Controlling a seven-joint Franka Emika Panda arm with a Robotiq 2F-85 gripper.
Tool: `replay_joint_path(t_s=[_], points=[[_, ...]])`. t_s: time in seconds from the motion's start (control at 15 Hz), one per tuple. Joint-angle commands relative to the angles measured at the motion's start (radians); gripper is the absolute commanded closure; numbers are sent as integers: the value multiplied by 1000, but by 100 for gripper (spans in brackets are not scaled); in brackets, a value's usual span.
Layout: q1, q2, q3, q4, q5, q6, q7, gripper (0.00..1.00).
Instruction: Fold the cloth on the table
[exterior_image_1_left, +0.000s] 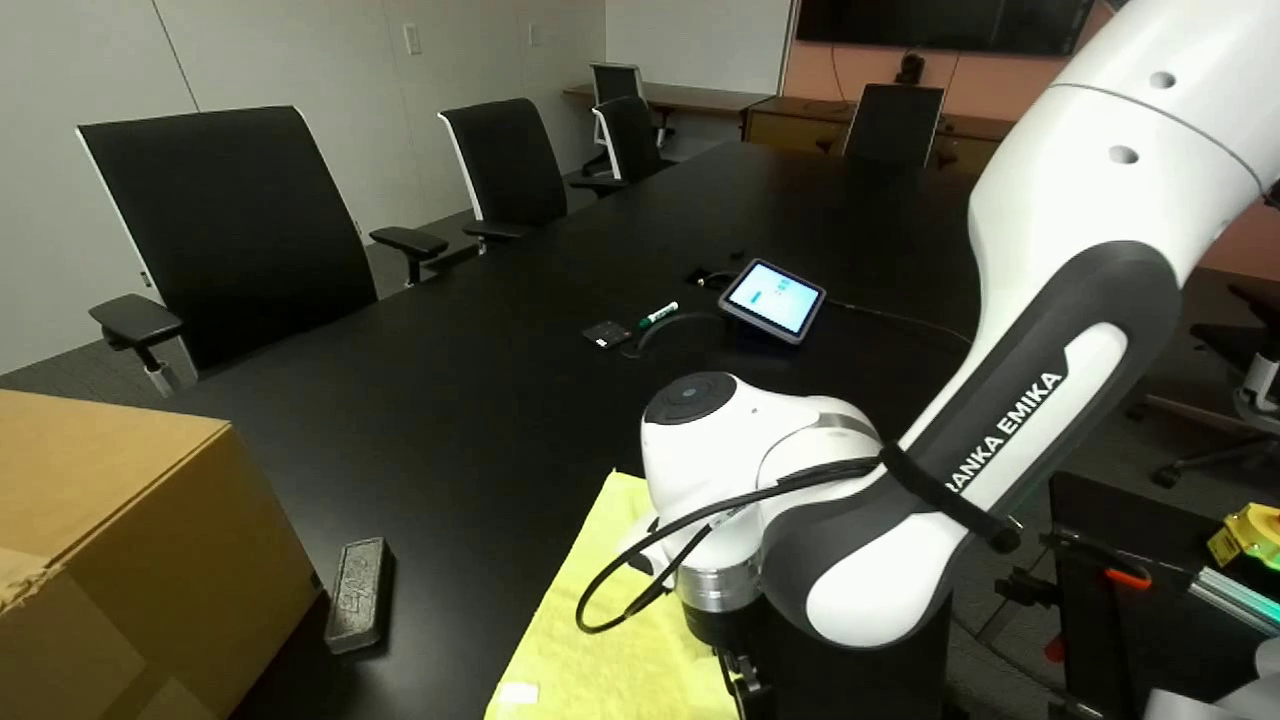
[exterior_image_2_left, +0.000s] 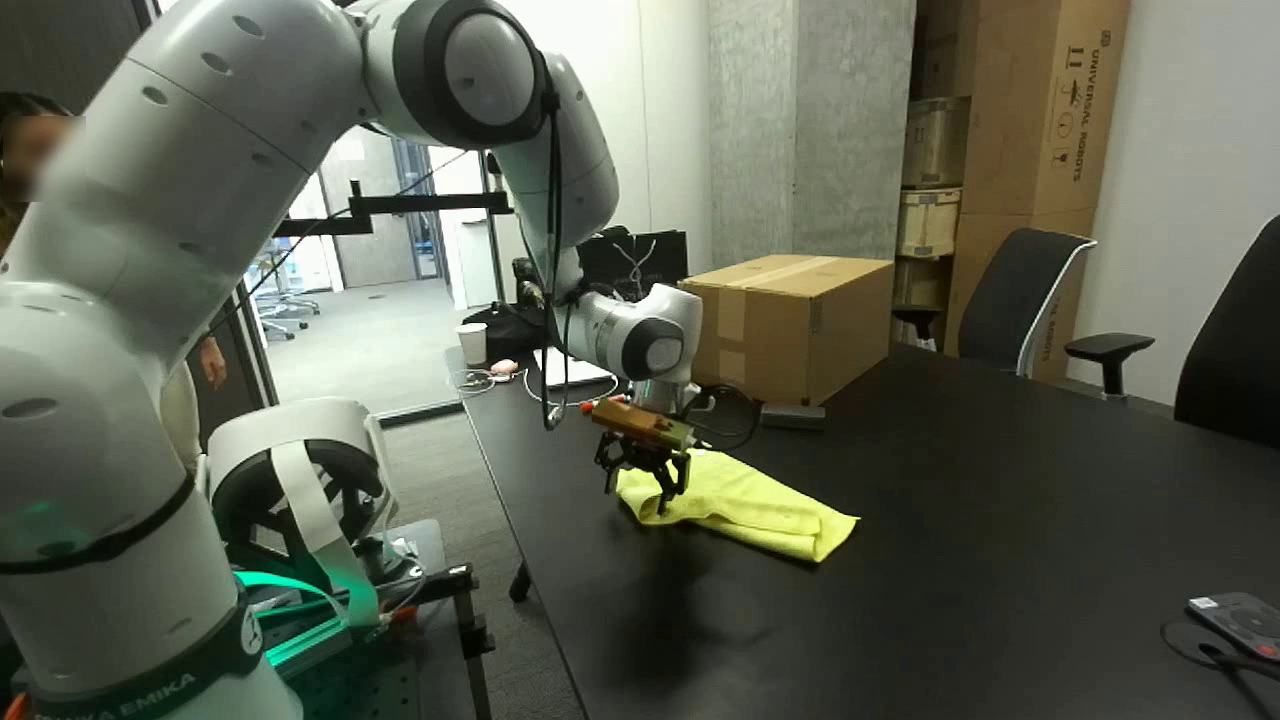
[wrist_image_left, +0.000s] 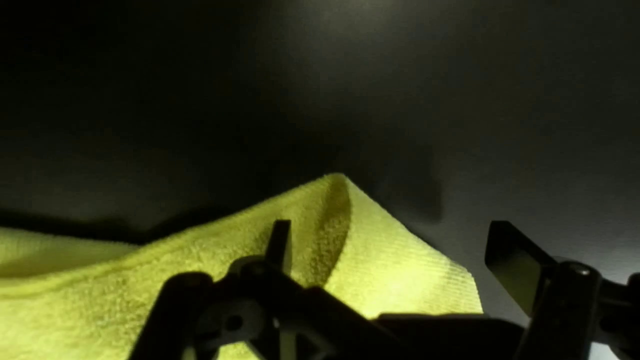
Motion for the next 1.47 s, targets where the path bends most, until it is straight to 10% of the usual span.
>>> replay_joint_path(t_s=[0.0, 1.4], points=[[17, -16, -35, -41, -43, 37, 55, 0], [61, -34, -42, -18, -78, 8, 119, 0]])
